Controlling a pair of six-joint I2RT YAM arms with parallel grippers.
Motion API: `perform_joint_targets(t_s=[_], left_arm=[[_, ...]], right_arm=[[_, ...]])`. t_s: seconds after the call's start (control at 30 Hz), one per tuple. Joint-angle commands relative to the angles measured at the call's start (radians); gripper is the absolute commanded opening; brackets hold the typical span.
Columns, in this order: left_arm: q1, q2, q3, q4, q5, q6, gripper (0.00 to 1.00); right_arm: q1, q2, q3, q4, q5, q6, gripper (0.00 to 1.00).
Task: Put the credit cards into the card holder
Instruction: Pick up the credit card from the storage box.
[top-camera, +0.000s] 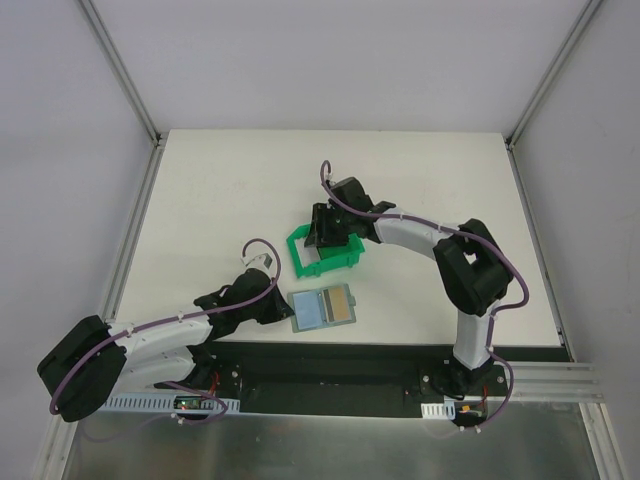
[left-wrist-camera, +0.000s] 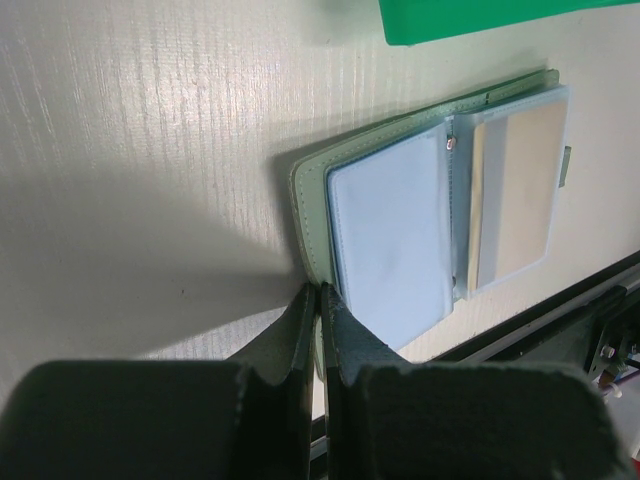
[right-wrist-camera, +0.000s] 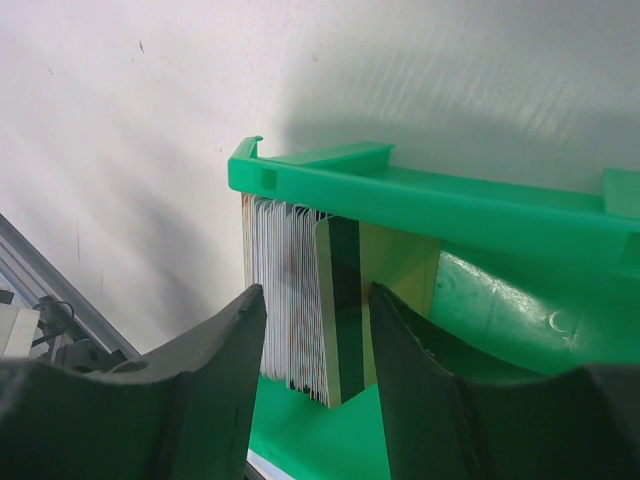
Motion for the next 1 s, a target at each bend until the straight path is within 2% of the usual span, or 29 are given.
perform_joint_targets(t_s=[0.0,0.63,0.97], left_arm=[[0.004,-0.004,0.020,-0.012,-0.019,0.017,0.00],[0.004,-0.013,0.013,-0.013,-0.020,0.019,0.00],[0.004,-0.013,0.009,-0.012,-0.022,0.011,0.00]], right_arm=[[-0.001,-0.022,0.048,0.032,-0.039,0.018,0.46],[-0.006,-0.053,0.039,0.020,0.012,0.003,0.17],[-0.009,-0.042,0.051,-0.035,0.073,-0.056,0.08]])
